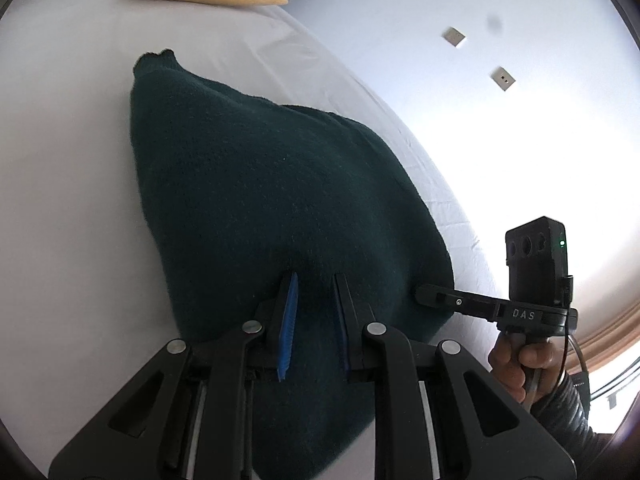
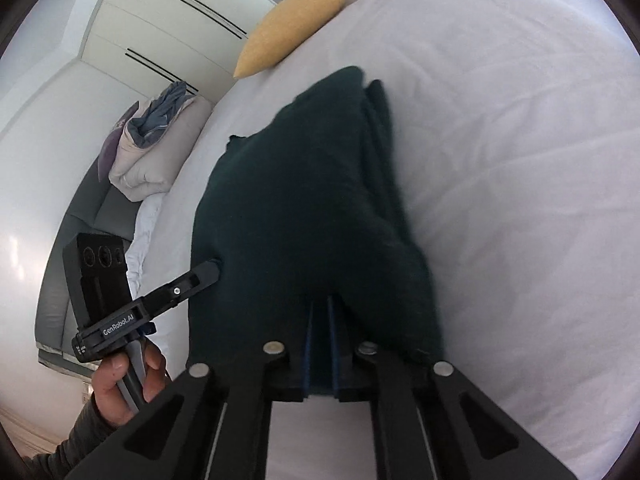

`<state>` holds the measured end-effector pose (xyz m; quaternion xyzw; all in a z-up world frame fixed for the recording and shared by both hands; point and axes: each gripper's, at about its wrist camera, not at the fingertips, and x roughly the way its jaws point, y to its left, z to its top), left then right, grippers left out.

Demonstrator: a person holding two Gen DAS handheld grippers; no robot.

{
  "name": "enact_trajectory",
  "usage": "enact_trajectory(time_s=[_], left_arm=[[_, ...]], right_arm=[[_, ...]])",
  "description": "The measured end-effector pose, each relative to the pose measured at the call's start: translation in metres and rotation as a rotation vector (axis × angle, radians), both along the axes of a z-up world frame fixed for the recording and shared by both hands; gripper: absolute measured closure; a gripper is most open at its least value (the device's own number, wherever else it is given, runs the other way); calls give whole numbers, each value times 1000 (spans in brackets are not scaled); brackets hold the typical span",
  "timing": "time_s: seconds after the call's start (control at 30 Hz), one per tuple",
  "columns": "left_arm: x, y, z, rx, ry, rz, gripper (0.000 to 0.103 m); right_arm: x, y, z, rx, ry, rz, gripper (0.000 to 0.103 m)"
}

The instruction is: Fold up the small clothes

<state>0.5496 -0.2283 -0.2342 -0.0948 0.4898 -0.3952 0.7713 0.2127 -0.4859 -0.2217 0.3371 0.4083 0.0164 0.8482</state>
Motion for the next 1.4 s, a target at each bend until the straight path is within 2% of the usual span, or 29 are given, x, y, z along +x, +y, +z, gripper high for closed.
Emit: enact_trajectory(time_s=[0.07, 0.1, 0.17, 0.23, 0.3, 0.37, 0.47, 0.53, 0.6, 0.77, 0.83, 0.87, 0.9, 0.97, 1.0, 1.03, 1.1, 1.17, 1.3, 1.4], left_arm=[[4, 0, 18, 25, -32, 14, 86], [8, 0, 30, 32, -74, 26, 86], [20, -1, 40, 17, -90, 29, 86], [37, -13, 37, 60, -81, 31, 86], [50, -26, 20, 100, -27, 27, 86], [54, -30, 11, 103, -11, 34, 86], [46, -36, 6, 124, -27, 43, 86], [46, -40, 4, 146, -38, 33, 86], [47, -42, 3, 148, -39, 30, 86], [43, -40, 1, 135, -49, 33, 86], [36, -33, 14, 137, -49, 56, 86], [29, -30, 21, 136, -58, 68, 86], [25, -23, 29, 137, -78, 89, 86], [18, -4, 42, 120, -116, 144, 84], [16, 6, 46, 107, -112, 171, 74], [17, 11, 47, 107, -109, 185, 45], [15, 22, 45, 127, -135, 236, 16], [15, 27, 38, 114, -114, 245, 16], [23, 34, -2, 67, 76, 223, 16], [32, 27, -22, 10, 172, 191, 16]], right_arm=[[-7, -3, 11, -12, -21, 3, 95], [-8, -4, 17, -5, -35, 1, 89], [-2, -7, 35, 18, -85, 1, 82], [10, -8, 47, 15, -115, 17, 73], [36, -6, 54, 7, -119, 31, 63], [65, -10, 48, 13, -109, 28, 59], [86, -25, 30, 36, -66, -6, 59], [89, -34, 18, 45, -55, -32, 63], [82, -40, 14, 82, -86, -34, 64], [51, -54, 21, 73, -110, -87, 68], [41, -58, 33, 35, -115, -124, 49], [36, -59, 38, -1, -116, -143, 37], [32, -57, 44, -30, -121, -143, 34], [30, -57, 47, -28, -119, -111, 33], [30, -56, 46, -18, -102, -101, 32], [34, -56, 44, -12, -90, -96, 32], [36, -58, 38, 10, -69, -87, 32], [39, -57, 31, 21, -38, -90, 32], [49, -56, 13, 58, 32, -92, 32], [50, -60, 7, 102, 26, -73, 27]])
